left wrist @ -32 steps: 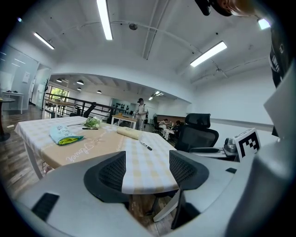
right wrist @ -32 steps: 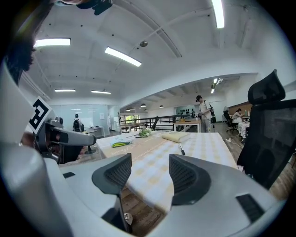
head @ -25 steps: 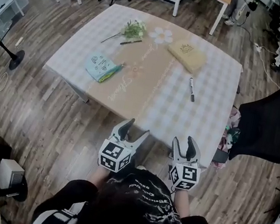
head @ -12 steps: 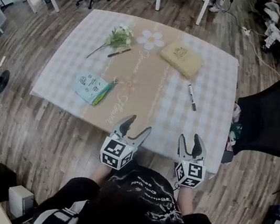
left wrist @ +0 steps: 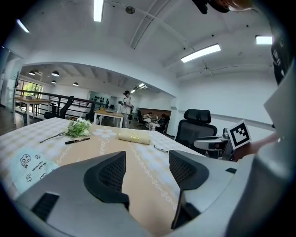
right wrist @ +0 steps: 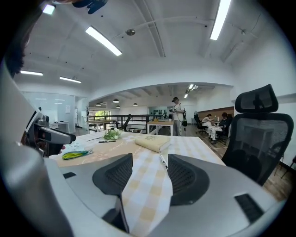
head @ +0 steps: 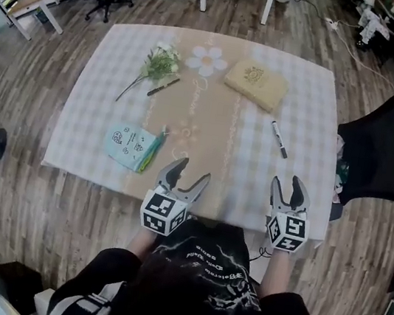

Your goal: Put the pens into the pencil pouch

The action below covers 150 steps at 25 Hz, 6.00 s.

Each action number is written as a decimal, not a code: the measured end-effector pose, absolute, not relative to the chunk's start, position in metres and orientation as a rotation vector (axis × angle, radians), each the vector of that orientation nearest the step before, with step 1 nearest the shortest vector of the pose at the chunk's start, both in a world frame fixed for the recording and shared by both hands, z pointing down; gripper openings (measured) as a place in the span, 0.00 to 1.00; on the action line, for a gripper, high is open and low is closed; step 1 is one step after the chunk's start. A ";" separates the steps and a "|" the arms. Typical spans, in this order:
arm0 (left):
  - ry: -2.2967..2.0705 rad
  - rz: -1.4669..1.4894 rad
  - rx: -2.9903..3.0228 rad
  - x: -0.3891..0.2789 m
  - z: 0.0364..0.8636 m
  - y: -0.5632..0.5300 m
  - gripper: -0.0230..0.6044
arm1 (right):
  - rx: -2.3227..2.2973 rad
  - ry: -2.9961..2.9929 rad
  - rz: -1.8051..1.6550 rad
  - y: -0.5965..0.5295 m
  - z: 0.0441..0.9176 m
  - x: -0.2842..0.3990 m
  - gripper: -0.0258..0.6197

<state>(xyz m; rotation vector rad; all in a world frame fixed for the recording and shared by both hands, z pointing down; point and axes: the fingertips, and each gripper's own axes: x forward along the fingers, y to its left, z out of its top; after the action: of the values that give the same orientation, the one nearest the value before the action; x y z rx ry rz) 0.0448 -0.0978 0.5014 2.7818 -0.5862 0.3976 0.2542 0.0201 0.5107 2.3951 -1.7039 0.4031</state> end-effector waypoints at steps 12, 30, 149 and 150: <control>-0.646 0.436 2.741 0.036 0.507 -0.123 0.53 | 2.277 -1.706 0.405 -0.030 0.514 0.300 0.38; -1.011 0.430 2.613 0.001 0.491 -0.133 0.53 | 2.002 -1.712 0.700 -0.088 0.601 0.362 0.33; -1.305 0.582 2.242 -0.134 0.539 -0.212 0.11 | 1.234 -2.062 0.312 -0.094 0.550 0.072 0.15; -1.298 0.564 2.244 -0.130 0.535 -0.209 0.11 | 1.219 -2.070 0.304 -0.095 0.547 0.069 0.15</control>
<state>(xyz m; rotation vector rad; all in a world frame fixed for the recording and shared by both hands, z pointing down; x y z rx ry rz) -0.1303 -0.2090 0.5346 2.2437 -1.2976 0.5644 0.0688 -0.0951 0.5466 1.2193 -2.0701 0.3040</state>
